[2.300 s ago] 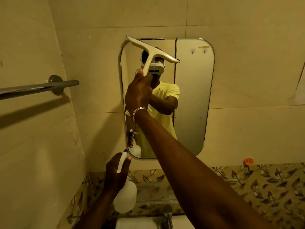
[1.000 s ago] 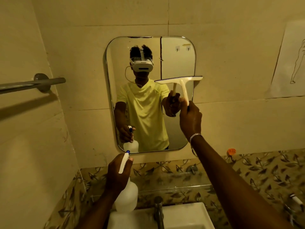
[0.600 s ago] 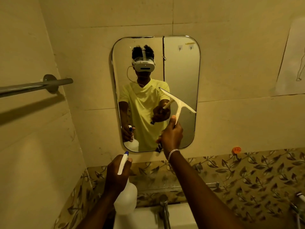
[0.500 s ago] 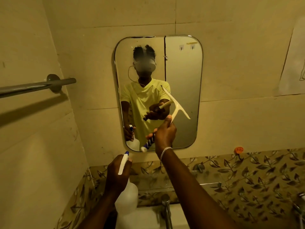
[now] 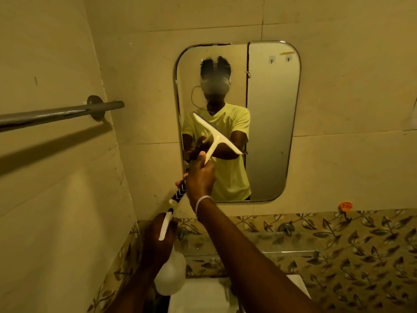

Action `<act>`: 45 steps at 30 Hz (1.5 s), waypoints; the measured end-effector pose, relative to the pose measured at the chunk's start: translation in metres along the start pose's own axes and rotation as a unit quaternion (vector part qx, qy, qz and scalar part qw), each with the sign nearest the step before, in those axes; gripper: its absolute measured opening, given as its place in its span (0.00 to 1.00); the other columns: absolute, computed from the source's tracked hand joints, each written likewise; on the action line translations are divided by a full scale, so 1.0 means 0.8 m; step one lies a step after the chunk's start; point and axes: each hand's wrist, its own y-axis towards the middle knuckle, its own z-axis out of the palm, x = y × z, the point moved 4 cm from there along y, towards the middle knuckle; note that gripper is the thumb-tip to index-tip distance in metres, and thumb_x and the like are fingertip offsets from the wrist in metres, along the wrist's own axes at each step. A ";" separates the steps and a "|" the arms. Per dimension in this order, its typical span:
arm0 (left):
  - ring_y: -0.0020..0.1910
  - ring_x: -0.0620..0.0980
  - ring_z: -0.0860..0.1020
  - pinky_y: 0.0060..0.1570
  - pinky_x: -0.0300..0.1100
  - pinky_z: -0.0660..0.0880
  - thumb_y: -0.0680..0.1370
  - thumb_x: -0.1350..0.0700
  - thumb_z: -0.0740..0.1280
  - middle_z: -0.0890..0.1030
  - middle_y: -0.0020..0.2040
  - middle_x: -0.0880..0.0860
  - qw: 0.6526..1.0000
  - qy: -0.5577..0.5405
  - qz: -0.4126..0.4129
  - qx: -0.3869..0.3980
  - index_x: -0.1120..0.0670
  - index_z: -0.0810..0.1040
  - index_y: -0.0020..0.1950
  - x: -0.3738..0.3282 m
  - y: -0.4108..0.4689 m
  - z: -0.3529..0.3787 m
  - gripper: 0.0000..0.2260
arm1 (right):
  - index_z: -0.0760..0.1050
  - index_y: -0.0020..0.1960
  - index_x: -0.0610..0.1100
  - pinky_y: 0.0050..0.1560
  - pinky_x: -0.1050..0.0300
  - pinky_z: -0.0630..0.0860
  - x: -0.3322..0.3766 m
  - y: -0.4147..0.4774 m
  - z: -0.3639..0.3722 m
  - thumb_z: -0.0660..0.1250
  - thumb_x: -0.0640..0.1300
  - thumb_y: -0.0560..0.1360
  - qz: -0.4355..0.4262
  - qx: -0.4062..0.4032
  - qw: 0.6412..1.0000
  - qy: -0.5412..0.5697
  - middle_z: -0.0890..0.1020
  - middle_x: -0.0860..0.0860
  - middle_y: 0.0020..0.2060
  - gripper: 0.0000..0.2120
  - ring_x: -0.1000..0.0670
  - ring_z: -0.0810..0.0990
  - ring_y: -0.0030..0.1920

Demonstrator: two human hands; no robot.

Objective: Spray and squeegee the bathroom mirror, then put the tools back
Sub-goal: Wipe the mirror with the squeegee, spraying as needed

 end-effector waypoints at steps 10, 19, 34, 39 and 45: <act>0.39 0.44 0.80 0.38 0.28 0.73 0.81 0.61 0.68 0.80 0.37 0.50 1.000 0.009 0.012 0.004 0.56 0.79 0.46 -0.011 0.005 -0.001 0.04 | 0.74 0.56 0.47 0.46 0.42 0.82 -0.051 -0.001 -0.057 0.50 0.63 0.84 -0.114 0.031 0.934 -0.339 0.83 0.44 0.45 0.23 0.42 0.83 0.45; 0.43 0.40 0.79 0.41 0.25 0.72 0.80 0.63 0.69 0.82 0.44 0.52 1.000 0.019 -0.023 -0.004 0.60 0.81 0.54 -0.017 -0.004 0.016 0.05 | 0.70 0.56 0.49 0.24 0.63 0.58 -0.052 0.039 -0.178 0.51 0.60 0.85 -0.251 -0.008 0.782 -0.570 0.73 0.57 0.31 0.17 0.57 0.68 0.26; 0.43 0.42 0.81 0.42 0.30 0.73 0.80 0.58 0.70 0.82 0.43 0.49 0.999 0.008 -0.041 0.012 0.56 0.81 0.55 -0.014 -0.010 0.058 0.05 | 0.75 0.48 0.48 0.32 0.44 0.81 -0.117 0.049 -0.303 0.52 0.65 0.81 -0.083 -0.091 0.925 -0.360 0.79 0.49 0.33 0.23 0.47 0.80 0.31; 0.45 0.39 0.81 0.39 0.25 0.74 0.80 0.54 0.69 0.81 0.41 0.44 0.999 -0.010 -0.031 0.019 0.47 0.78 0.51 -0.020 -0.013 0.058 0.02 | 0.74 0.46 0.44 0.31 0.42 0.81 -0.151 0.021 -0.260 0.55 0.63 0.82 0.034 -0.114 0.982 -0.145 0.77 0.44 0.31 0.24 0.44 0.78 0.29; 0.43 0.48 0.82 0.42 0.41 0.79 0.81 0.56 0.68 0.82 0.42 0.52 0.999 0.003 -0.041 0.016 0.57 0.81 0.52 -0.003 -0.008 0.044 0.05 | 0.73 0.52 0.35 0.26 0.53 0.80 -0.169 -0.002 -0.191 0.56 0.61 0.83 0.153 -0.113 0.978 0.083 0.76 0.42 0.28 0.27 0.46 0.76 0.23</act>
